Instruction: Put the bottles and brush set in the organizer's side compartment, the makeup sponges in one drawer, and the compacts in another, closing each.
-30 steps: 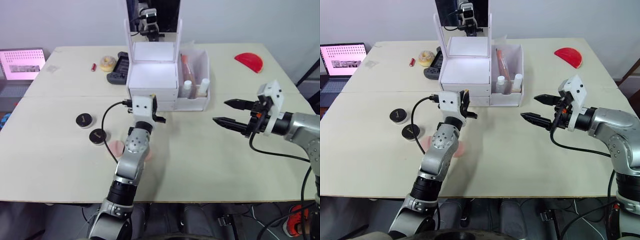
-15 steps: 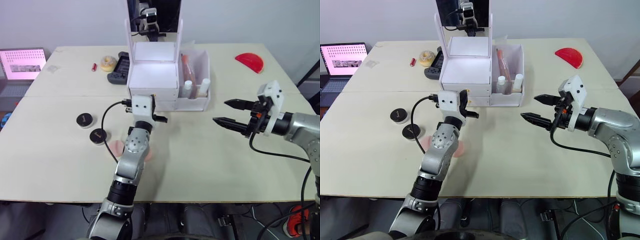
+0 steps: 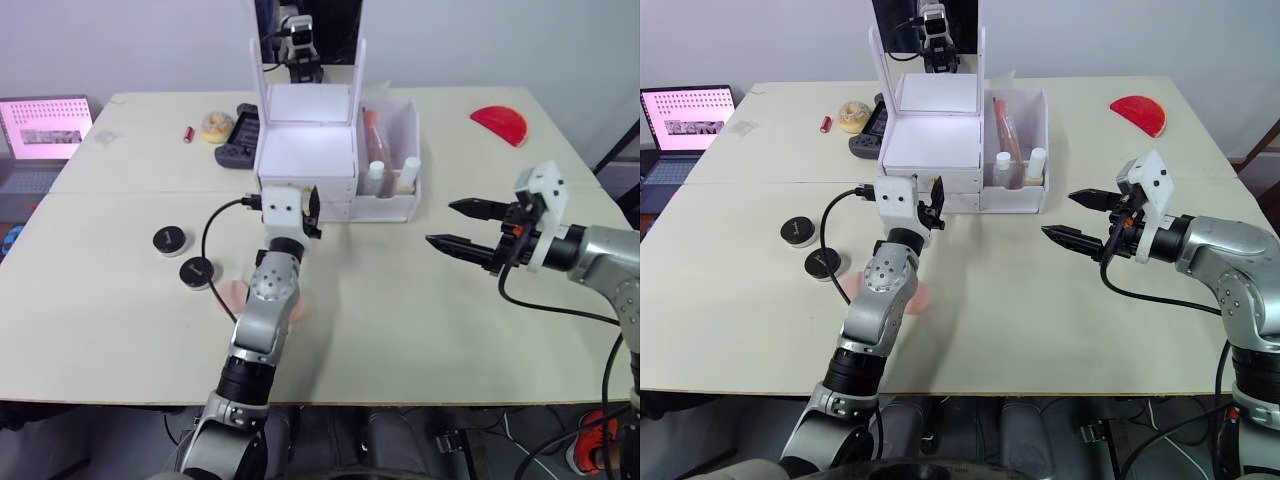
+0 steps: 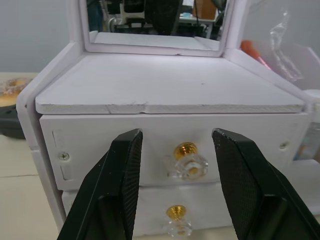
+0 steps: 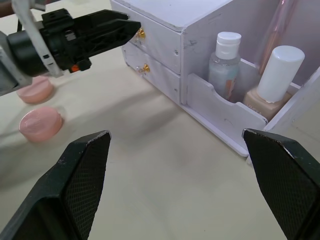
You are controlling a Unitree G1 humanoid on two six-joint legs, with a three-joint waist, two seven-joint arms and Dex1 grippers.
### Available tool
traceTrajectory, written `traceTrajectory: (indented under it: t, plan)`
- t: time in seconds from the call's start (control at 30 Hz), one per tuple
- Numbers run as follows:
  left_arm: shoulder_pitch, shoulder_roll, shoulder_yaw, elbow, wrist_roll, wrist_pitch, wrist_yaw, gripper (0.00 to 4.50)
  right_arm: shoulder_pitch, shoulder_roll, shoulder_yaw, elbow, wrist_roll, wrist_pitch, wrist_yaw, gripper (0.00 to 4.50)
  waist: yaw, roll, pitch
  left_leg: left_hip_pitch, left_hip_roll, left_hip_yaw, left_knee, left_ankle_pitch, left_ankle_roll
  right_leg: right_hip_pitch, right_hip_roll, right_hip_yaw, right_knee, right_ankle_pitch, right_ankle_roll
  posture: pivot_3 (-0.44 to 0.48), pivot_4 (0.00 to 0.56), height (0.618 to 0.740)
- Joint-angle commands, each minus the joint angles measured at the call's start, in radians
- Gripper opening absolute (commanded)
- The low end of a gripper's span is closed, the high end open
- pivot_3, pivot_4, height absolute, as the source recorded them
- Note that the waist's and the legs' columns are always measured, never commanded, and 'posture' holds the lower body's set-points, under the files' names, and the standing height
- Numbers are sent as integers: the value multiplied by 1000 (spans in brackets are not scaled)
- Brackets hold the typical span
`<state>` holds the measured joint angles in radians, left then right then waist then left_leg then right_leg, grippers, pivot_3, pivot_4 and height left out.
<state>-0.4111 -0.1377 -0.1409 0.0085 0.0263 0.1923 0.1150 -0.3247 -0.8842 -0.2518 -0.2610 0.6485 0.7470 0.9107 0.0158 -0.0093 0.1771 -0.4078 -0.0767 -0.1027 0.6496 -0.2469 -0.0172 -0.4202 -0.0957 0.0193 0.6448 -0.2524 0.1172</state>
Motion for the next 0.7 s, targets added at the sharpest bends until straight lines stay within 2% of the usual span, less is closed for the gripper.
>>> traceTrajectory:
  t: [0.03,0.53,0.63,0.7]
  plan:
    - [-23,-17,7,8,5,8,7,2307,-17,-14,-24,-21,9,-11,1,4500,1,0,0,0,0,0,0,0,0,0,0,0,0,0,0,0,150,740]
    - [-13,-20,16,0,-4,7,-11,2307,-10,-4,-21,-22,2,-22,-6,4500,0,0,0,0,0,0,0,0,0,0,0,0,0,0,0,0,150,740]
    - [-11,-20,17,-1,-7,9,-15,1530,-10,-3,-22,-23,2,-23,-8,4500,0,0,0,0,0,0,0,0,0,0,0,0,0,0,0,0,150,740]
    - [-10,-20,16,-3,-9,9,-19,621,-10,-3,-24,-25,4,-22,-10,4500,0,0,0,0,0,0,0,0,0,0,0,0,0,0,0,0,150,740]
